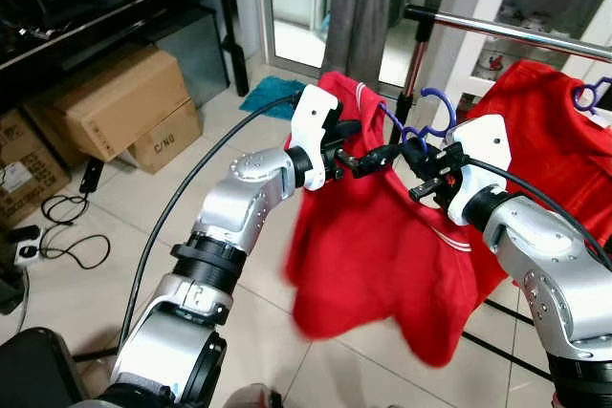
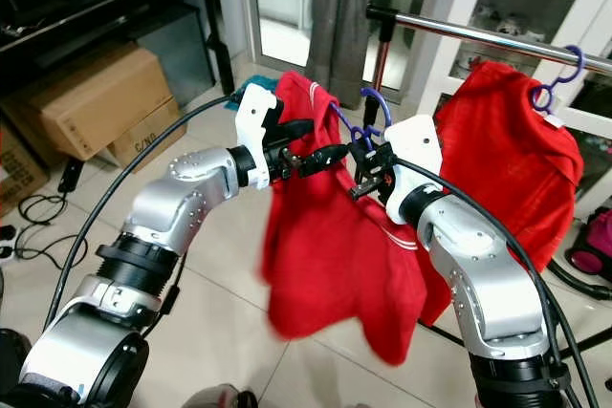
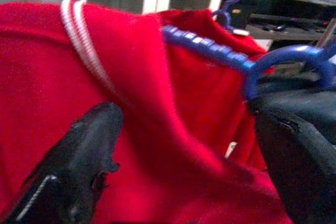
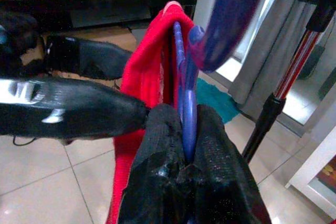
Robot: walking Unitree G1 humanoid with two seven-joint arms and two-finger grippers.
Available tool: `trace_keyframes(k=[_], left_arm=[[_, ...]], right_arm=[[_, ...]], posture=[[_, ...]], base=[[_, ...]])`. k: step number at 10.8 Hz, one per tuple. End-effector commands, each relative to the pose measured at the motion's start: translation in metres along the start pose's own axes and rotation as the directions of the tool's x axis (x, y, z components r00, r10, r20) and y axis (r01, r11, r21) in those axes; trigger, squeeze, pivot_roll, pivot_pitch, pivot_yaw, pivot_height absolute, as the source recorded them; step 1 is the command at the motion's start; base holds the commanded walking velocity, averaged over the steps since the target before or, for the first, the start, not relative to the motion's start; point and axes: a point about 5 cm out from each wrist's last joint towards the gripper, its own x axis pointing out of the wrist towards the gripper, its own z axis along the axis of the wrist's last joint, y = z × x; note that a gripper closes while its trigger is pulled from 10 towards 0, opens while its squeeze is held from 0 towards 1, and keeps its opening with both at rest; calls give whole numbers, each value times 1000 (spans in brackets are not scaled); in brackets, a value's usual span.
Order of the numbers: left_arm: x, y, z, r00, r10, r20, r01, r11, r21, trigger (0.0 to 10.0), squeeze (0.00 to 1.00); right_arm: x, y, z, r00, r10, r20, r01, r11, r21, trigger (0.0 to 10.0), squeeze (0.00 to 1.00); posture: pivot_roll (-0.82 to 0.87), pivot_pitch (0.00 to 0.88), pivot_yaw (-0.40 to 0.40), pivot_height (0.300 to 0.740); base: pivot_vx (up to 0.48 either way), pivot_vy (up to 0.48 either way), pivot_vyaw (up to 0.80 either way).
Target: Hang hanger
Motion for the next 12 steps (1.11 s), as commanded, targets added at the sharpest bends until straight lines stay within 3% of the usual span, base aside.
trace_keyframes(k=[1, 7, 12], left_arm=[[2, 7, 7, 999, 41, 22, -41, 999, 22, 0, 0], [4, 17, 8, 993, 91, 73, -92, 996, 15, 0, 0], [8, 18, -2, 999, 48, -1, -48, 998, 36, 0, 0]], right_arm=[[-2, 0, 15, 998, -5, 59, 7, 999, -37, 0, 0], [-1, 2, 14, 999, 6, 51, -3, 999, -48, 0, 0], [-2, 5, 17, 998, 31, 60, -27, 998, -63, 0, 0]], posture=[[1, 0, 57, 740], [2, 0, 61, 740], [-9, 0, 71, 740]], base=[[0, 0, 0], [0, 0, 0], [0, 0, 0]])
